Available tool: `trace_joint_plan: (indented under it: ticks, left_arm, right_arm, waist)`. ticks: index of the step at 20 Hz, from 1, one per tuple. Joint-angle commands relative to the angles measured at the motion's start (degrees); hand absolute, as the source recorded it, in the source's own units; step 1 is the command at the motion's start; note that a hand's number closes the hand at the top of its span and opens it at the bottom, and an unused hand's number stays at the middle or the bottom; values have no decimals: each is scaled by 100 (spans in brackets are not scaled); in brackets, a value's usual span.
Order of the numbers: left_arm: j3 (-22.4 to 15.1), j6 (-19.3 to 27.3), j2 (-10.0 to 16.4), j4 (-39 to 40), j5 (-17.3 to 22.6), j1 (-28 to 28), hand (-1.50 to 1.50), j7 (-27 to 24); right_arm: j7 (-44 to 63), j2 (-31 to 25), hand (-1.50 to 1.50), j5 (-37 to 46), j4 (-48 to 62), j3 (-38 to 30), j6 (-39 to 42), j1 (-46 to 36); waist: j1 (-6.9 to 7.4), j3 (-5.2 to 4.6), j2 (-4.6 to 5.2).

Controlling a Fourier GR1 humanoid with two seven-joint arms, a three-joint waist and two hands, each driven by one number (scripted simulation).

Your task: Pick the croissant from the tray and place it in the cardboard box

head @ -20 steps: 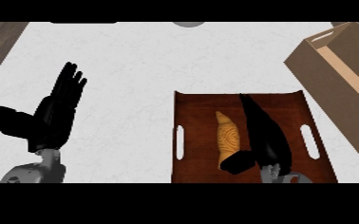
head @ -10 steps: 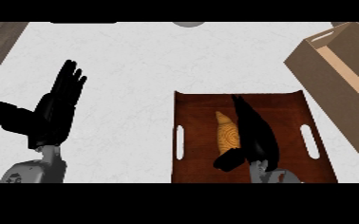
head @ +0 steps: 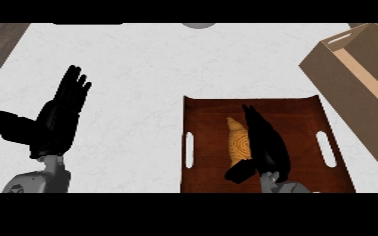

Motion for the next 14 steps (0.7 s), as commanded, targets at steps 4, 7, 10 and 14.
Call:
trace_joint_plan:
  ticks: [4, 7, 10, 14]
  left_arm:
    - [45, 50, -130, 126, -237, -219, 0, 109]
    - [113, -163, -77, -201, -67, 149, 0, 118]
    - [219, -274, -94, 98, 3, 236, 0, -252]
    - [193, -189, -71, -302, -65, 189, 0, 167]
  right_arm:
    - [-223, 145, -150, 197, 246, -232, 21, -211]
    - [-353, -67, 150, 249, -117, -44, 227, 2]
    - [-302, 224, 150, 809, 375, 421, -63, -265]
    - [-389, 127, 150, 1193, 435, 495, -215, -93]
  waist:
    - [-1, 1, 2]
    - [2, 0, -3]
    - [18, -1, 0]
    - [15, 1, -3]
